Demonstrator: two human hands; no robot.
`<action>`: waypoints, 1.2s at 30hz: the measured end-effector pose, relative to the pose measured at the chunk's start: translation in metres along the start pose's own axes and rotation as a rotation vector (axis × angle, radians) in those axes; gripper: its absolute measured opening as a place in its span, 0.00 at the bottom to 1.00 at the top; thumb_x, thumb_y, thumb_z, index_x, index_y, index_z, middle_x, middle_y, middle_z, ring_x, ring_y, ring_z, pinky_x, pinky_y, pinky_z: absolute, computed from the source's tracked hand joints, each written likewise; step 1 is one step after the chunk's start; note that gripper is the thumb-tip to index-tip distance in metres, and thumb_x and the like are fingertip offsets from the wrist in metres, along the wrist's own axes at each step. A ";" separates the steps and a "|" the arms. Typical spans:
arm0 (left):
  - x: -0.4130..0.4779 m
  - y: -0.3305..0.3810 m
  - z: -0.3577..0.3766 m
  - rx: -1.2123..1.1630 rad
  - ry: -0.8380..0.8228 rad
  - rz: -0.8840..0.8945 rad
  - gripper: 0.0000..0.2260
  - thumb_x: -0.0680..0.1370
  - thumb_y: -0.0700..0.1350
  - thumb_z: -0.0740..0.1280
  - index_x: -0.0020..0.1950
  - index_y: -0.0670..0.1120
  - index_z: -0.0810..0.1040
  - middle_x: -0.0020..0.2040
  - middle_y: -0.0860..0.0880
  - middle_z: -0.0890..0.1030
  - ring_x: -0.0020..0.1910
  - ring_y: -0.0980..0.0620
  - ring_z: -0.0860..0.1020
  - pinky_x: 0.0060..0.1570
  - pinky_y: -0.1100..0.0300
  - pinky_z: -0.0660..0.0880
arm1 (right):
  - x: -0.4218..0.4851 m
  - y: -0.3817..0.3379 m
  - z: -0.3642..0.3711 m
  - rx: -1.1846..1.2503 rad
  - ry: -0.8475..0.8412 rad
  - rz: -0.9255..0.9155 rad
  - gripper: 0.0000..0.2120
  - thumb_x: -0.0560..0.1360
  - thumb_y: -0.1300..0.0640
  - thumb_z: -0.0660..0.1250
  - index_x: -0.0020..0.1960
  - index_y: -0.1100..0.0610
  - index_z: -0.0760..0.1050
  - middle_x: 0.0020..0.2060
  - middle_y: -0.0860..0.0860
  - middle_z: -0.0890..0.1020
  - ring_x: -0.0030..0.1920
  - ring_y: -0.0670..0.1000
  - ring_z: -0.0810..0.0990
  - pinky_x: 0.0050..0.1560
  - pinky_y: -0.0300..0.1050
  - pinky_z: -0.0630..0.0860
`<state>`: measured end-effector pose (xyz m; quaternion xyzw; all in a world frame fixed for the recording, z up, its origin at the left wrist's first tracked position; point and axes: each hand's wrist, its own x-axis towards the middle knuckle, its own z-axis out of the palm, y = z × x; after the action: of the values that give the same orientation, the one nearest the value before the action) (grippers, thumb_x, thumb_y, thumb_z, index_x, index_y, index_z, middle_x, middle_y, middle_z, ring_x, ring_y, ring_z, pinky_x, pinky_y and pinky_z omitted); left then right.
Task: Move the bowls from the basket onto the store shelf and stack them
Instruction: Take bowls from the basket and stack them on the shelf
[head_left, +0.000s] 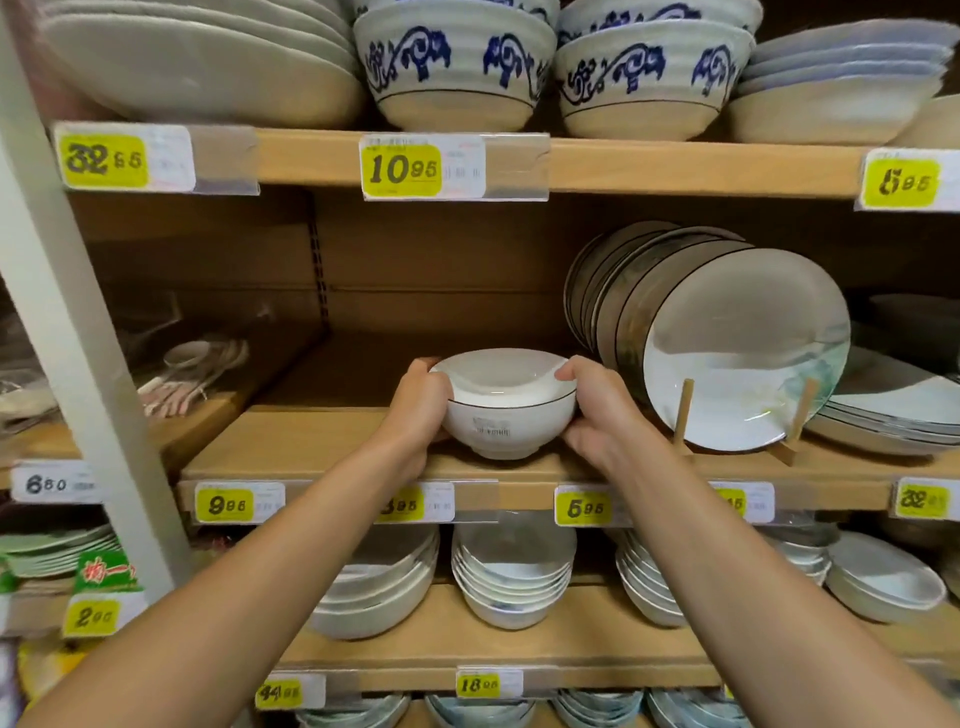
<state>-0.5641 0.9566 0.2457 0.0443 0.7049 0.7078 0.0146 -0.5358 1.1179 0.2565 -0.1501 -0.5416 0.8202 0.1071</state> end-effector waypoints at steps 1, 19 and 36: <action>0.005 -0.001 -0.001 0.003 0.004 -0.008 0.22 0.74 0.37 0.54 0.68 0.48 0.68 0.56 0.46 0.79 0.53 0.45 0.79 0.43 0.53 0.79 | 0.004 0.001 0.002 0.000 -0.001 0.004 0.09 0.73 0.66 0.59 0.50 0.57 0.74 0.46 0.59 0.81 0.47 0.58 0.81 0.50 0.55 0.80; 0.058 -0.012 -0.018 -0.046 -0.115 -0.026 0.22 0.73 0.35 0.54 0.62 0.50 0.73 0.52 0.46 0.80 0.51 0.46 0.80 0.48 0.50 0.80 | 0.042 0.011 0.006 -0.003 -0.091 -0.002 0.17 0.72 0.63 0.59 0.59 0.62 0.75 0.57 0.61 0.81 0.59 0.61 0.79 0.60 0.61 0.75; -0.016 -0.023 0.026 -0.294 0.052 -0.013 0.22 0.73 0.45 0.66 0.65 0.54 0.66 0.54 0.48 0.81 0.53 0.49 0.80 0.56 0.51 0.77 | 0.034 0.006 0.000 -0.063 -0.048 0.029 0.12 0.72 0.70 0.56 0.50 0.60 0.74 0.53 0.62 0.80 0.54 0.60 0.79 0.59 0.57 0.77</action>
<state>-0.5470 0.9816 0.2217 0.0188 0.5940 0.8042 0.0069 -0.5676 1.1270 0.2463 -0.1414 -0.5672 0.8076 0.0774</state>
